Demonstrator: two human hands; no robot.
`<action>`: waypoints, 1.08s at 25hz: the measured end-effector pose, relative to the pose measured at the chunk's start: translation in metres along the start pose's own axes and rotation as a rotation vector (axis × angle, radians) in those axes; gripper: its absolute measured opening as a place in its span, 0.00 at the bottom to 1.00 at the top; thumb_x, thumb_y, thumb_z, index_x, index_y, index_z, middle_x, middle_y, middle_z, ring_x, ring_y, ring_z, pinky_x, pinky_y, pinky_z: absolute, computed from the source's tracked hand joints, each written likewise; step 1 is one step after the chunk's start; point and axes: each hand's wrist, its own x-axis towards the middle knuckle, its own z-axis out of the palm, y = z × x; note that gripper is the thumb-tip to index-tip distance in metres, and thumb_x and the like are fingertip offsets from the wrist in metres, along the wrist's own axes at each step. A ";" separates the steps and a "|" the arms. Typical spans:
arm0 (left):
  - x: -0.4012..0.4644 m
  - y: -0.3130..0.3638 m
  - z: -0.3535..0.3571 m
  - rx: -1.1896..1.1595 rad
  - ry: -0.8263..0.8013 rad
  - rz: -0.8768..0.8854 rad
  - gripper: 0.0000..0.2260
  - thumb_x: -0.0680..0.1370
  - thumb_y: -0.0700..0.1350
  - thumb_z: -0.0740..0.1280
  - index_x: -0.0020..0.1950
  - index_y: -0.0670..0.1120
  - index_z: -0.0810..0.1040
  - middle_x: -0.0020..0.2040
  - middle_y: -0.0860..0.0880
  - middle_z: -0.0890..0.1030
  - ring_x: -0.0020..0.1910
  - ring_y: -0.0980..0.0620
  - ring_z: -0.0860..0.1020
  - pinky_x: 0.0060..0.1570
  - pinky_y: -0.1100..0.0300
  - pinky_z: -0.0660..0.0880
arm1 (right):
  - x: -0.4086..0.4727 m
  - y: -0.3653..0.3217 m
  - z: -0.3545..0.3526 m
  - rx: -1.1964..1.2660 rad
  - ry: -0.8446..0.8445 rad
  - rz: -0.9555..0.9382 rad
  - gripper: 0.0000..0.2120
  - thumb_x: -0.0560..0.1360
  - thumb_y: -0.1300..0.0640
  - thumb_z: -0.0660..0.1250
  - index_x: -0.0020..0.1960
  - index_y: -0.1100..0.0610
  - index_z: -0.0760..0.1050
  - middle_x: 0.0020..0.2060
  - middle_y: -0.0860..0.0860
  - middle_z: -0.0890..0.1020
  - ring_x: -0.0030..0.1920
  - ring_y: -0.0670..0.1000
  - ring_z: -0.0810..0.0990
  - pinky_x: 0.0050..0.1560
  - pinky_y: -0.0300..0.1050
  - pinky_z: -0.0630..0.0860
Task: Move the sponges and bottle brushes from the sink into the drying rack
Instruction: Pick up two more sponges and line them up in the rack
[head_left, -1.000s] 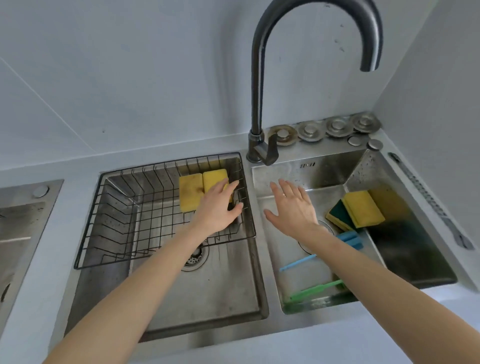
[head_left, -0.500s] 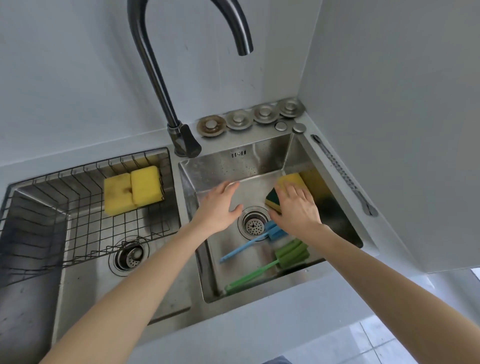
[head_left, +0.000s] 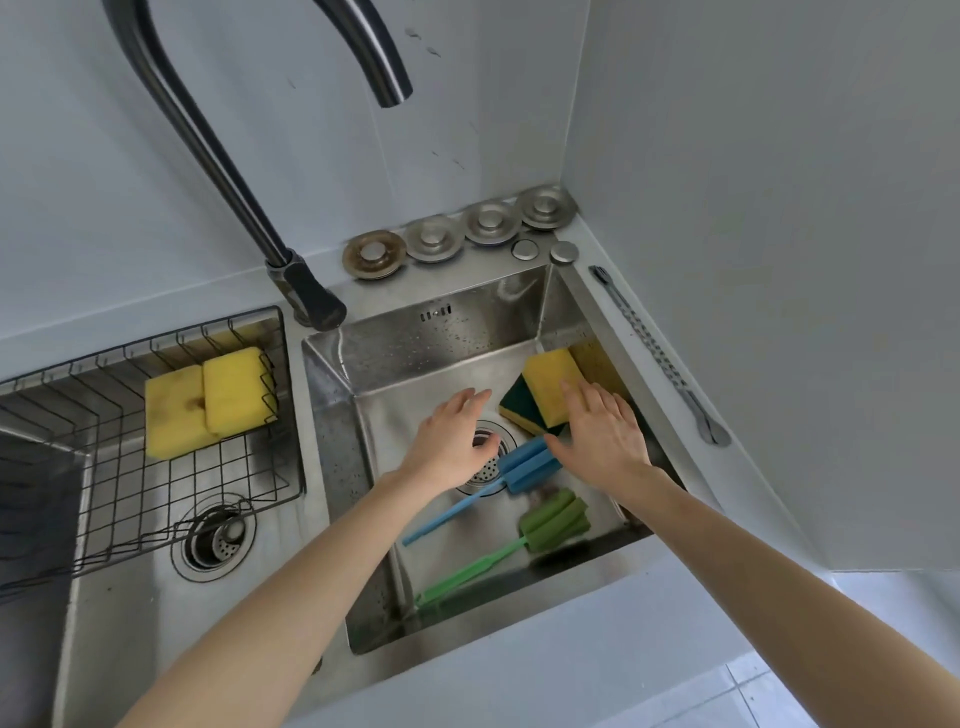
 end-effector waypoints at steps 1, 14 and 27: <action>0.004 -0.001 0.003 -0.020 -0.013 -0.015 0.26 0.78 0.48 0.60 0.74 0.44 0.56 0.75 0.43 0.60 0.73 0.44 0.61 0.72 0.48 0.62 | 0.003 0.002 0.003 0.006 -0.014 0.005 0.33 0.76 0.46 0.60 0.74 0.56 0.49 0.74 0.58 0.59 0.74 0.57 0.56 0.75 0.53 0.52; 0.075 -0.010 0.028 -0.130 -0.186 -0.154 0.27 0.78 0.47 0.60 0.74 0.41 0.54 0.74 0.41 0.60 0.72 0.41 0.60 0.70 0.49 0.63 | 0.055 0.004 0.036 0.099 -0.065 0.136 0.33 0.77 0.48 0.59 0.74 0.61 0.48 0.73 0.63 0.54 0.73 0.61 0.57 0.72 0.54 0.59; 0.122 -0.004 0.056 -0.500 -0.173 -0.464 0.13 0.77 0.44 0.61 0.60 0.40 0.69 0.49 0.45 0.74 0.48 0.48 0.74 0.45 0.57 0.71 | 0.076 0.001 0.062 -0.034 0.052 0.200 0.31 0.52 0.54 0.82 0.50 0.66 0.76 0.48 0.67 0.81 0.44 0.62 0.81 0.39 0.51 0.81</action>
